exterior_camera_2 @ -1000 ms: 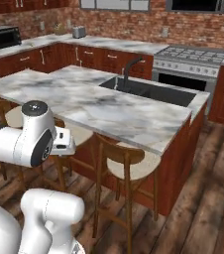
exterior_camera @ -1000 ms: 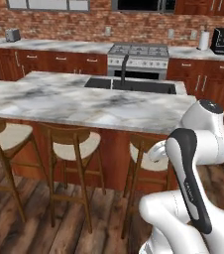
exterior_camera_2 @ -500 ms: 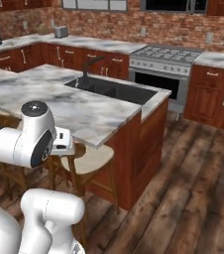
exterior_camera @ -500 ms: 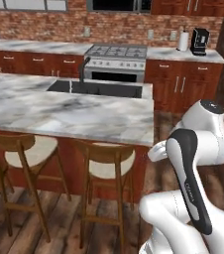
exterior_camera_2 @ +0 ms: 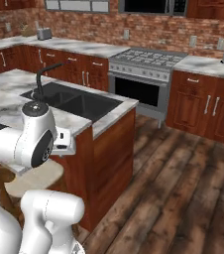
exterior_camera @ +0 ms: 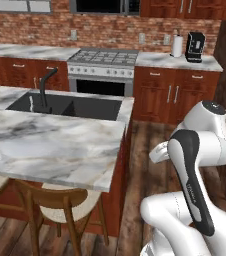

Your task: Place the carrots inside the fridge drawer. Close the drawer after placing the vegetables.

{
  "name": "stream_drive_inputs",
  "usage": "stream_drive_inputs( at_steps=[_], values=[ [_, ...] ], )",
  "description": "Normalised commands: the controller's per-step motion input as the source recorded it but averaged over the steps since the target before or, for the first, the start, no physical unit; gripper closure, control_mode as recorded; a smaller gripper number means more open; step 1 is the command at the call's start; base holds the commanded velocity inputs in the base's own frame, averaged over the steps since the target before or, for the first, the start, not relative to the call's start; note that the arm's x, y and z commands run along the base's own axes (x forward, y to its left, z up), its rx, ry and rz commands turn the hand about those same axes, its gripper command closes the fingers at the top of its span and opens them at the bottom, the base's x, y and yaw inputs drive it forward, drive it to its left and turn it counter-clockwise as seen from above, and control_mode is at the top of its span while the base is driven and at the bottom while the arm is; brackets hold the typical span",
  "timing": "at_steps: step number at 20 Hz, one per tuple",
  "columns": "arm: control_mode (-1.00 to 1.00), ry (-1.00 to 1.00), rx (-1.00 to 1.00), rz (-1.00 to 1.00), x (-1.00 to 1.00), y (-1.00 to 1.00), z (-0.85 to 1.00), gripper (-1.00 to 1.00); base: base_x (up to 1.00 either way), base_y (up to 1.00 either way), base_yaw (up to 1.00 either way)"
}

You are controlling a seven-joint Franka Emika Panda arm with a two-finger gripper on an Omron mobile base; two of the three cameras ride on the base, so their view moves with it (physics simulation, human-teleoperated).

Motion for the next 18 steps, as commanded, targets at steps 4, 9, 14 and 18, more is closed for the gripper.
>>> stream_drive_inputs(
  at_steps=[4,9,14,18],
  values=[
    [1.00,0.00,0.00,0.00,0.00,0.00,0.00,-1.00,1.00,-1.00,0.12],
    [1.00,0.00,0.00,0.00,0.00,0.00,0.00,-1.00,1.00,-0.98,0.16],
    [1.00,0.00,0.00,0.00,0.00,0.00,0.00,-1.00,1.00,-0.93,0.21],
    [1.00,0.00,0.00,0.00,0.00,0.00,0.00,-1.00,1.00,-0.86,0.23]
  ],
)
